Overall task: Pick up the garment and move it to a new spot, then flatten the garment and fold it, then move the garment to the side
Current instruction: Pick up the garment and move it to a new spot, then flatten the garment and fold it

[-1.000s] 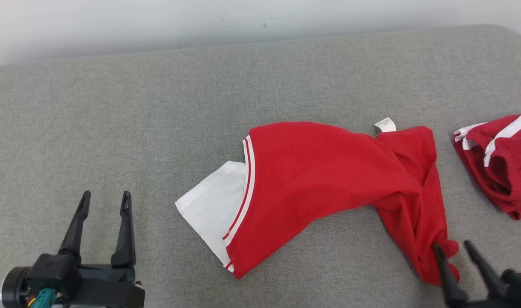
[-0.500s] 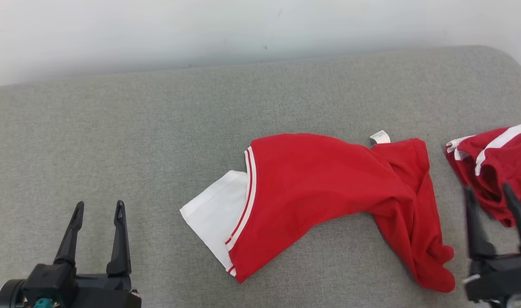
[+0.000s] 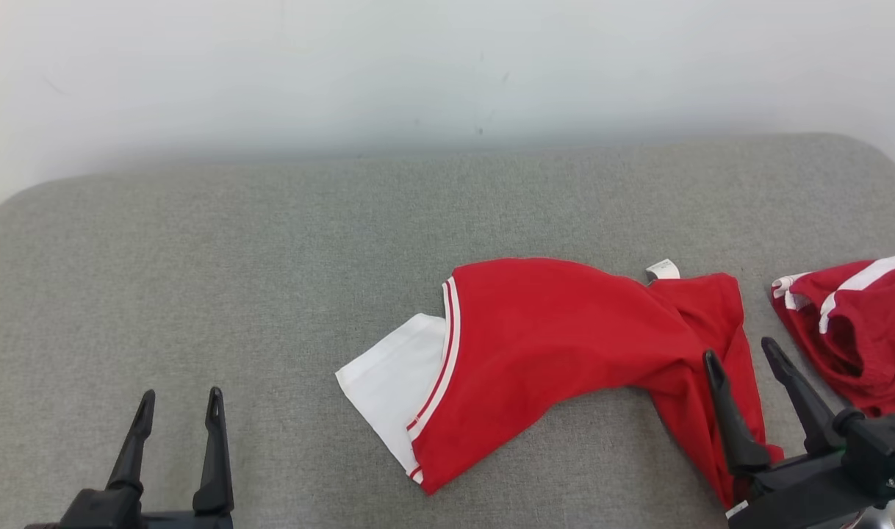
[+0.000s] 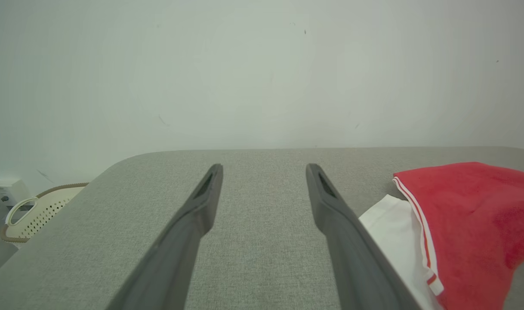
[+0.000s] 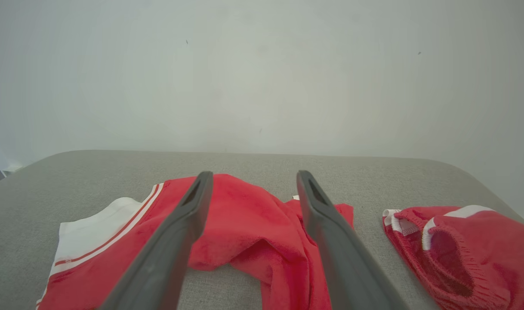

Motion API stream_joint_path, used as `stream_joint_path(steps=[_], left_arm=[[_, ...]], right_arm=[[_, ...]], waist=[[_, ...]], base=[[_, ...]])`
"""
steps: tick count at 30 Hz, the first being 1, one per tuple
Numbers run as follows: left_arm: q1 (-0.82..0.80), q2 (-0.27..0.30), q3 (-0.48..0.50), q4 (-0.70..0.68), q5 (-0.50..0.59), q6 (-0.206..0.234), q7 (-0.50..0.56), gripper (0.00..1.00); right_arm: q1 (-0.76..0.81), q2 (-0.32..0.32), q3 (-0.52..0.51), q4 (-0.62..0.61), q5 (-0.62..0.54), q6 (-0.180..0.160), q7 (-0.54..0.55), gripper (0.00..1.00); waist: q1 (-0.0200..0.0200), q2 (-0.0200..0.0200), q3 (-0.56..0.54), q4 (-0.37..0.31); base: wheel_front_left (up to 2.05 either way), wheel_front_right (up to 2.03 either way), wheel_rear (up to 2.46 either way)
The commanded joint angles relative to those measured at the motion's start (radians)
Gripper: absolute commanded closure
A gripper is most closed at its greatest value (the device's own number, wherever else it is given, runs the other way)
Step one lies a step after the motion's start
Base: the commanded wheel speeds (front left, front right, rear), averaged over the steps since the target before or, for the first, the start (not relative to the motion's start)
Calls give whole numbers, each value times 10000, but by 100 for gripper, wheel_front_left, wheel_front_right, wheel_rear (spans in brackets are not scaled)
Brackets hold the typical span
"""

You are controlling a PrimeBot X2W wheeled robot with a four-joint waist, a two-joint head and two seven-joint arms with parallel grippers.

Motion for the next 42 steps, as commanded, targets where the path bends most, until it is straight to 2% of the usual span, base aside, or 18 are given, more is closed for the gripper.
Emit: stream_joint_path(steps=[1, 13, 22, 28, 33, 42], left_arm=[[254, 67, -22, -21, 25, 61, 34, 0], [562, 124, -220, -11, 54, 100, 177, 0], [25, -65, -348, 116, -63, -56, 37, 0], [-1086, -294, -677, 478, -53, -526, 82, 0], [-2704, -715, -1183, 1150, -175, -1192, 509, 0], [-5384, -1521, -1932, 4361, -902, -2772, 1740, 0]], right_arm=[[205, 123, -80, 24, -73, -7, 2, 0], [655, 485, -494, -112, -314, -5, 168, 0], [642, 550, -511, -235, -177, -5, 221, 0], [519, 490, -475, -290, -94, -5, 263, 0], [251, 409, -300, -342, -11, -5, 275, 0], [-332, 548, 69, -10, 259, -5, -124, 0]], waist=[[1, 0, -247, 114], [1, 0, -530, 147], [1, 0, -426, 240], [1, 0, -187, 199], [1, 0, 290, -142], [1, 0, 1355, -1517]], base=[[0, 0, 0], [0, 0, 0], [0, 0, 0], [0, 0, 0], [0, 0, 0], [0, 0, 0]])
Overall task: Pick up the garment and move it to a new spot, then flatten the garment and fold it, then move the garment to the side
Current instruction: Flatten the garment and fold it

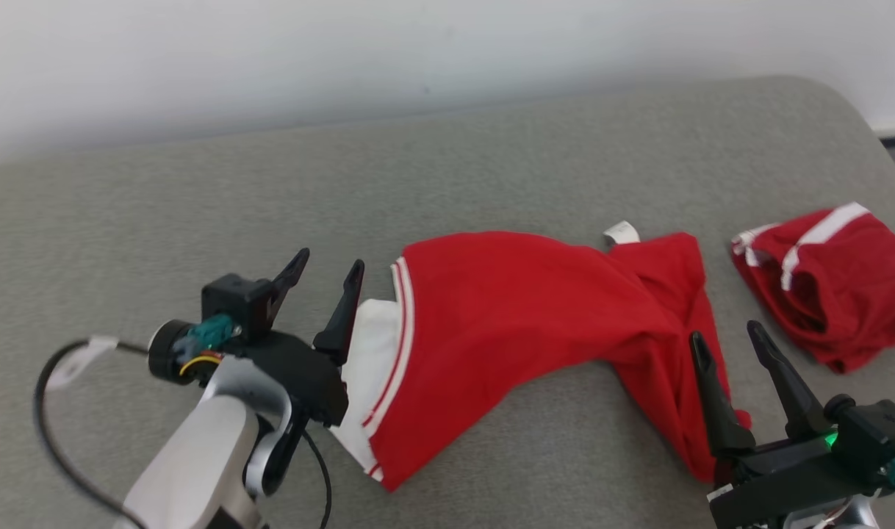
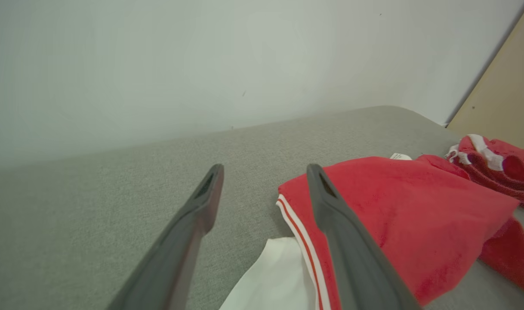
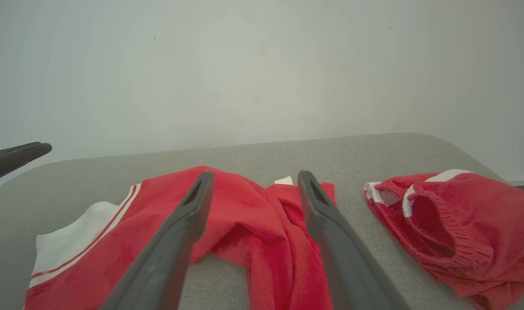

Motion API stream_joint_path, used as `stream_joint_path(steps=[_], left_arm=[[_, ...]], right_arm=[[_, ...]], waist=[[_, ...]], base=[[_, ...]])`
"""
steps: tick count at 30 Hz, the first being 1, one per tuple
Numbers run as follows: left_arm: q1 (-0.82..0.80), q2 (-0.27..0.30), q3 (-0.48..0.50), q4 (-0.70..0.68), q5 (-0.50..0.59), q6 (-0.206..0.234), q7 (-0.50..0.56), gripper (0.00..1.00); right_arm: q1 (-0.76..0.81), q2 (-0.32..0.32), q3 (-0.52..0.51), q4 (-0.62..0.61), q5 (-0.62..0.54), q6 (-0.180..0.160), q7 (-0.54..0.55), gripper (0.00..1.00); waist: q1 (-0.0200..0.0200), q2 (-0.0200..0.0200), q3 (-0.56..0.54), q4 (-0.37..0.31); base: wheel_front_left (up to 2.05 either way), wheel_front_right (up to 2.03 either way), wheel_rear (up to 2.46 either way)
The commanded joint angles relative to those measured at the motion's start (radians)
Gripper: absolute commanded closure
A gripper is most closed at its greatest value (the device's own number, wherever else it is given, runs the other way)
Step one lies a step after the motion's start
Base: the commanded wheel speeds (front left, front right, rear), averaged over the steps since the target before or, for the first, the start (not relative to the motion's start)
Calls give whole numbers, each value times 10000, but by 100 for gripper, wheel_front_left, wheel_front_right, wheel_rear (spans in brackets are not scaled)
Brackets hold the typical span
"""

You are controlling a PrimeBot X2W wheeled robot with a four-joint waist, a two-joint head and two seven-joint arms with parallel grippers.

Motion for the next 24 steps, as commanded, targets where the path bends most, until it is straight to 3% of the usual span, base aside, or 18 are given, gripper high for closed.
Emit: stream_joint_path(steps=[1, 5, 18, 19, 20, 21, 24], left_arm=[[-460, -109, -84, 638, -183, -284, 185, 0], [-1389, -402, -260, 2262, -394, -908, 504, 0], [-3569, -762, -653, 6326, -646, -1901, 1744, 0], [-3594, -834, -703, 6443, -711, -1995, 1786, 18], [-3631, -905, -768, 6520, -746, -2076, 1831, 82], [-3668, -919, -848, 6573, -759, -2128, 1846, 100], [-3818, -925, -981, 6505, -884, -2260, 1813, 100]], right_arm=[[-162, 66, 66, 125, 124, -3, -164, 0], [-382, 171, 156, 457, 254, -3, -449, 0], [-838, 220, 360, 1167, 455, -3, -1005, 0], [-856, 221, 341, 1200, 463, -3, -1034, 0], [-858, 221, 280, 1220, 467, -5, -1046, 0], [-868, 233, 245, 1246, 460, -3, -1046, 0], [-850, 267, 108, 1274, 413, -3, -1086, 0]], waist=[[-1, 0, 803, -931], [-1, 0, 1197, -1455], [-1, 0, 1676, -2059], [-1, 0, 1673, -2039], [-1, 0, 1685, -1998], [-1, 0, 1683, -1965], [-1, 0, 1672, -1824]], base=[[0, 0, 0], [0, 0, 0], [0, 0, 0], [0, 0, 0], [0, 0, 0], [0, 0, 0], [0, 0, 0]])
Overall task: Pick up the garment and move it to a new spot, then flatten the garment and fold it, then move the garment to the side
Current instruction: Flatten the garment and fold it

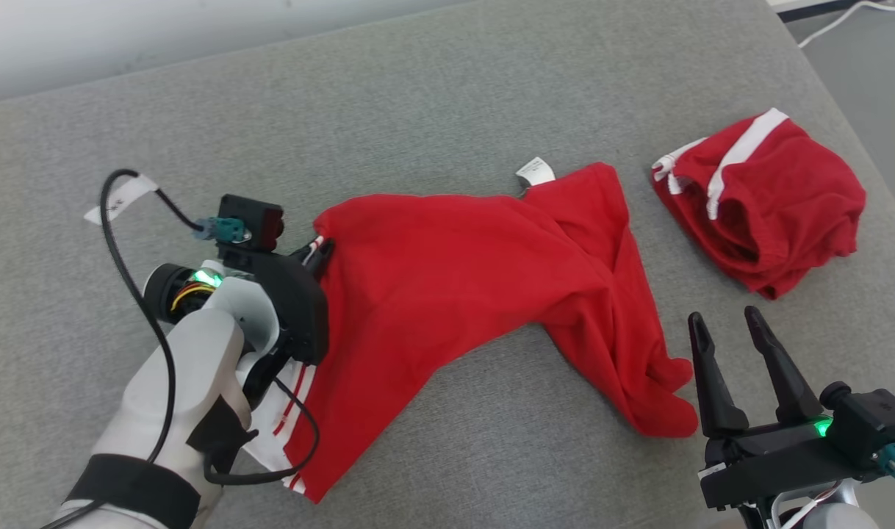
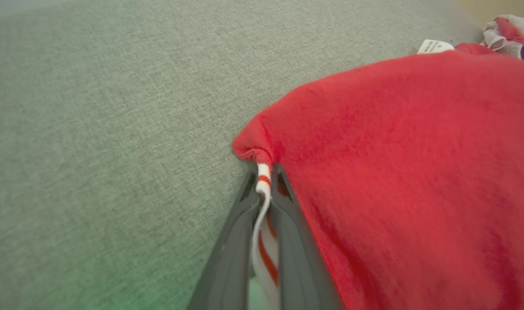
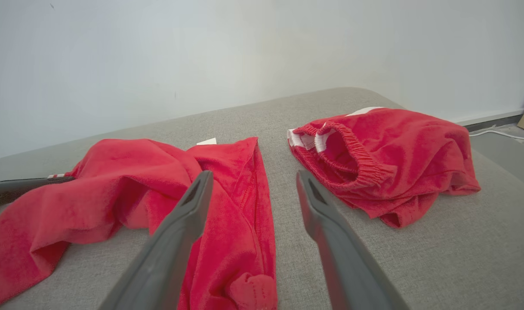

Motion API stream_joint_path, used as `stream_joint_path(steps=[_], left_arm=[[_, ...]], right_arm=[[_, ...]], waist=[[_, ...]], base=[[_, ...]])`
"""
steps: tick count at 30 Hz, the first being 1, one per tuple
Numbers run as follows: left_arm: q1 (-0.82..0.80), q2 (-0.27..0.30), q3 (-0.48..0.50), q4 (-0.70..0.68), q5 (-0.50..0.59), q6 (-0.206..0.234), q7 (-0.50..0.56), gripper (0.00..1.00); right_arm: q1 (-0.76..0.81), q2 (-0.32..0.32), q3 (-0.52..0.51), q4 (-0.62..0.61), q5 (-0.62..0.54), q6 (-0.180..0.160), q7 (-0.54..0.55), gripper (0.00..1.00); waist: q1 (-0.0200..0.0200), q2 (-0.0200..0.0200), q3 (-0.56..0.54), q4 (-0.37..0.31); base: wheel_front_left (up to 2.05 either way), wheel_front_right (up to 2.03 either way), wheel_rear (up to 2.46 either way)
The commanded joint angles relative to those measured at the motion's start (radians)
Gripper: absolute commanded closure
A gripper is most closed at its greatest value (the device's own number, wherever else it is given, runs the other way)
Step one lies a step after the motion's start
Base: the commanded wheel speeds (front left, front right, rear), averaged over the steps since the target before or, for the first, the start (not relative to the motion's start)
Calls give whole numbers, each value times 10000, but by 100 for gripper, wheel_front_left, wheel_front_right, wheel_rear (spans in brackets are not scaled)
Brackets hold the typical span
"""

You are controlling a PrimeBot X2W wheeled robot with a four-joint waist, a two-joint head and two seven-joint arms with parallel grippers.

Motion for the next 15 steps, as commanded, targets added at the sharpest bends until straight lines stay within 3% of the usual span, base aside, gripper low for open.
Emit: stream_joint_path(steps=[1, 5, 15], left_arm=[[-36, 59, -63, -18, -115, -59, -57, 100], [-340, 454, -132, -491, 54, -79, -444, 100], [-1580, 1777, 166, -2303, 706, 477, -1062, 100]], right_arm=[[-61, 23, -72, 10, -24, -5, -63, 0], [-37, 61, -188, -30, -87, -3, -47, 0], [-88, 44, -204, -86, -44, -5, 70, 0]], waist=[[-2, -1, -18, 127], [-2, -1, -91, 337], [-2, -1, -327, 767]], base=[[0, 0, 0], [0, 0, 0], [0, 0, 0]])
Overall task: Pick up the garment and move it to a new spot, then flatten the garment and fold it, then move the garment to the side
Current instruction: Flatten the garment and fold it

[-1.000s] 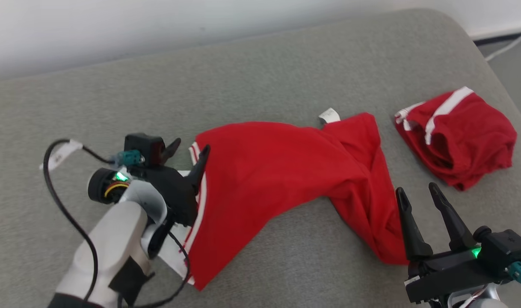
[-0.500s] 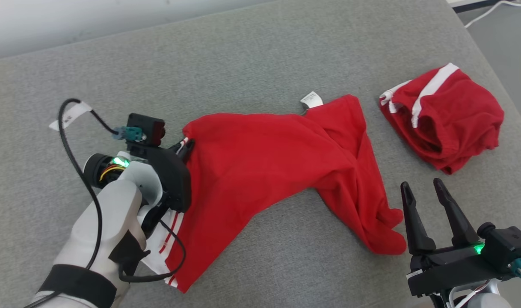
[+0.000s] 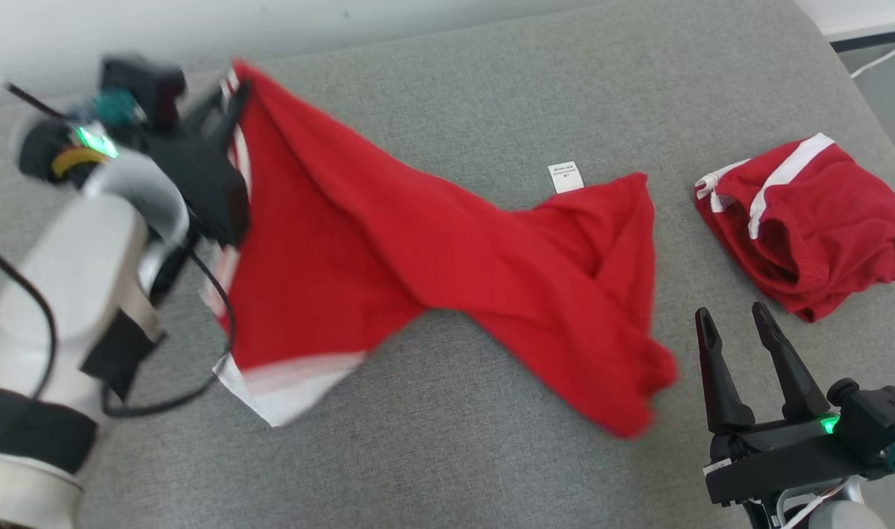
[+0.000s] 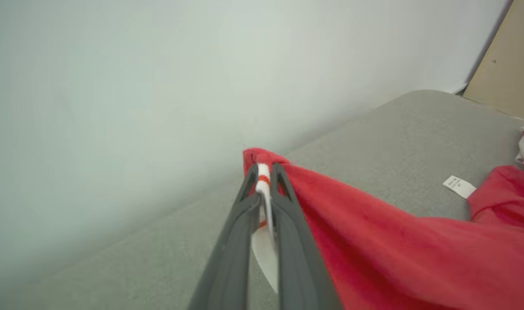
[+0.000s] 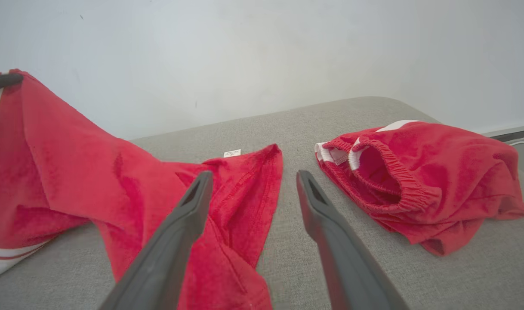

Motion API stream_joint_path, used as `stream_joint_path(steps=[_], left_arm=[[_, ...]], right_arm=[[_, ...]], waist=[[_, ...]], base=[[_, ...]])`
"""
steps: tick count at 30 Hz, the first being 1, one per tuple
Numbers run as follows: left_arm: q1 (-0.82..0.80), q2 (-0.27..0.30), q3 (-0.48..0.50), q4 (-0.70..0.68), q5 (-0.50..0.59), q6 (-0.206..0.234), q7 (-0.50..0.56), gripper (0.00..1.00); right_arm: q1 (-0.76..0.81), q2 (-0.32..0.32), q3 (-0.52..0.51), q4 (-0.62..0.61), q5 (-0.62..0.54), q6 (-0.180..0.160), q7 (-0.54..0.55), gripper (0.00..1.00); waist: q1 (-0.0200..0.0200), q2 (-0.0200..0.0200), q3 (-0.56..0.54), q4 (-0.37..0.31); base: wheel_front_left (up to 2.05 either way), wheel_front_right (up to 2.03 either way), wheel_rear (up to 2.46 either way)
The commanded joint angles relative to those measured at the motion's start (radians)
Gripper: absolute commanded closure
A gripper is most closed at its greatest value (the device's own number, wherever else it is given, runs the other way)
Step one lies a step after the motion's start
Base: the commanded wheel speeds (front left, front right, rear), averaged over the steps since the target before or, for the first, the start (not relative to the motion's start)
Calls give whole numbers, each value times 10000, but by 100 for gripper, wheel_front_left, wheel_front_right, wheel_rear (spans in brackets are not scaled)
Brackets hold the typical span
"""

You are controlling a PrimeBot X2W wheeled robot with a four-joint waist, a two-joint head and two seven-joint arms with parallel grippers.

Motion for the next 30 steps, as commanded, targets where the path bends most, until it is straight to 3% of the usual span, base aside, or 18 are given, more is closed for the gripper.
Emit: stream_joint_path(steps=[1, 10, 18, 22, 30], left_arm=[[-237, 112, 53, -205, 67, 106, -126, 100], [177, 1024, 140, -2432, 627, 705, -758, 100], [4336, 2146, 547, -6454, 275, 2513, -756, 100], [6253, 2334, 698, -7695, -31, 3237, -958, 100], [8705, 2211, 713, -8322, -687, 3813, -1546, 100]], right_arm=[[-87, -5, 0, 3, -21, -5, -5, 0], [91, 2, -131, 22, 16, -5, -34, 0], [477, 80, -549, -270, -124, -5, 205, 0], [452, -26, -637, -457, -157, -5, 387, 0], [529, -173, -621, -518, 21, -5, 718, 0]], waist=[[0, -1, -50, 42], [0, -1, -136, 151], [0, -1, -116, 746], [0, -1, -123, 1052], [0, -1, -239, 1397]], base=[[0, 0, 0], [0, 0, 0], [0, 0, 0], [0, 0, 0], [0, 0, 0]])
